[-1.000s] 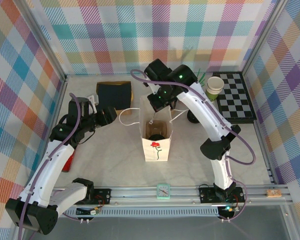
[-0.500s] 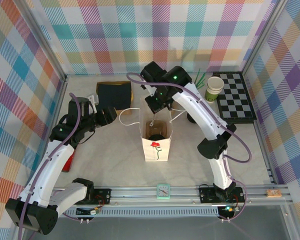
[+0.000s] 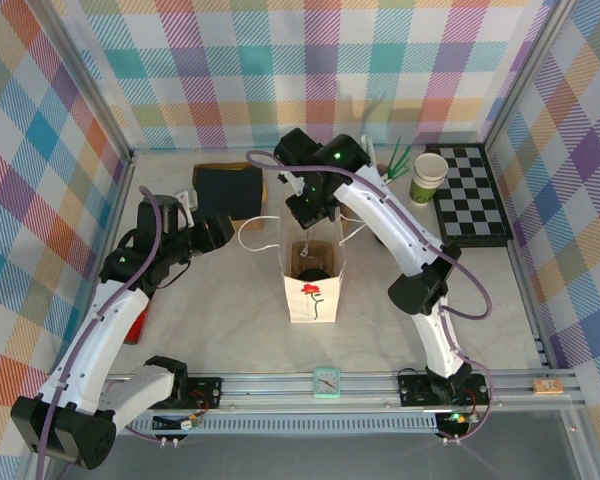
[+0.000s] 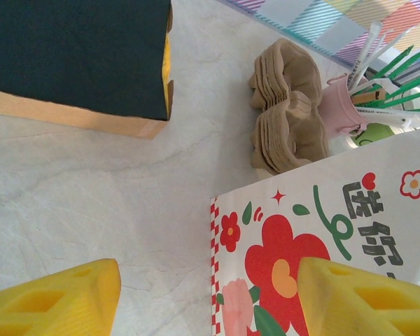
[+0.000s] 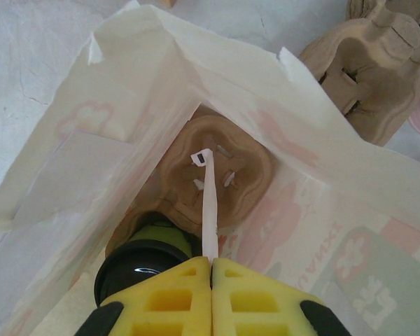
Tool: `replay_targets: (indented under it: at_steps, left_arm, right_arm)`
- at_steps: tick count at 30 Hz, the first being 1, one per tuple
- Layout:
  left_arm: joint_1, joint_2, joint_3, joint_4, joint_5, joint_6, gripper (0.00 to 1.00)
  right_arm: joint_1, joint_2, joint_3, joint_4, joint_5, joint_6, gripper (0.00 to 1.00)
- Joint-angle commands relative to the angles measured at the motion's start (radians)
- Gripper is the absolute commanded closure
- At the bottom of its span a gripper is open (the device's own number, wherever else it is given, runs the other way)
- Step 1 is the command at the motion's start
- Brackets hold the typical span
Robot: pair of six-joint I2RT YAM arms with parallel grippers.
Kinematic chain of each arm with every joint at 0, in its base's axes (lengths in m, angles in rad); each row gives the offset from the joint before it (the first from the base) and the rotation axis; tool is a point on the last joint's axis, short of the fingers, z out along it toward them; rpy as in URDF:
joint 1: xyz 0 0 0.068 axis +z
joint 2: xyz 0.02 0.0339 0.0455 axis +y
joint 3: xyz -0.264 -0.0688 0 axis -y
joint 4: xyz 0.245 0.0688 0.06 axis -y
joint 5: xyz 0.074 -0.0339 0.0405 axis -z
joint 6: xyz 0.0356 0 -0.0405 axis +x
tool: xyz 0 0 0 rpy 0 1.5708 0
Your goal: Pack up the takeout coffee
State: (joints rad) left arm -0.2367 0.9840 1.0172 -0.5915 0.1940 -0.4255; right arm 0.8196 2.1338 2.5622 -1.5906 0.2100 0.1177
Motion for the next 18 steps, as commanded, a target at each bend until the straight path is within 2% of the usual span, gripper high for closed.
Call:
replay_targets:
  at_steps: [1, 18]
  left_arm:
    - [0.011, -0.019, -0.014, 0.017, 0.016, 0.014, 0.32]
    - [0.011, -0.018, -0.011, 0.015, 0.013, 0.016, 0.32]
  right_arm:
    - [0.005, 0.024, 0.026, -0.006, 0.015, -0.01, 0.93]
    - [0.004, 0.032, 0.034, 0.006, 0.064, -0.009, 0.86]
